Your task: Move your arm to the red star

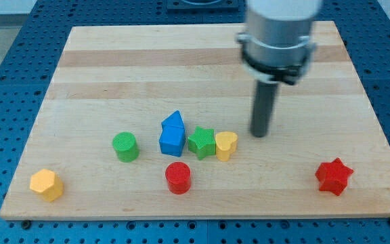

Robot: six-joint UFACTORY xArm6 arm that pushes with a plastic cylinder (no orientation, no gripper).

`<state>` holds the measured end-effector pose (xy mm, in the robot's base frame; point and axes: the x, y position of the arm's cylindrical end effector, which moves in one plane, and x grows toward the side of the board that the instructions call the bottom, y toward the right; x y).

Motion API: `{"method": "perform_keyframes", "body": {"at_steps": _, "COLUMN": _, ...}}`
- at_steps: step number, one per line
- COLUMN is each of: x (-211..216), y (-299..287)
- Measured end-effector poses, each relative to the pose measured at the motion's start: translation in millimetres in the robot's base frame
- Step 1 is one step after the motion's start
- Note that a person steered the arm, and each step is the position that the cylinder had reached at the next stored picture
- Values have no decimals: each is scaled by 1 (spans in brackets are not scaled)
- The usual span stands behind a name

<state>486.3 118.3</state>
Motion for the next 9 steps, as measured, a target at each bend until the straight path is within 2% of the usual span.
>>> {"method": "perform_keyframes", "body": {"at_steps": 1, "x": 3, "y": 92}}
{"method": "perform_keyframes", "body": {"at_steps": 2, "x": 46, "y": 169}}
{"method": "perform_keyframes", "body": {"at_steps": 3, "x": 109, "y": 183}}
{"method": "perform_keyframes", "body": {"at_steps": 4, "x": 116, "y": 183}}
{"method": "perform_keyframes", "body": {"at_steps": 6, "x": 84, "y": 167}}
{"method": "perform_keyframes", "body": {"at_steps": 8, "x": 83, "y": 156}}
{"method": "perform_keyframes", "body": {"at_steps": 9, "x": 83, "y": 125}}
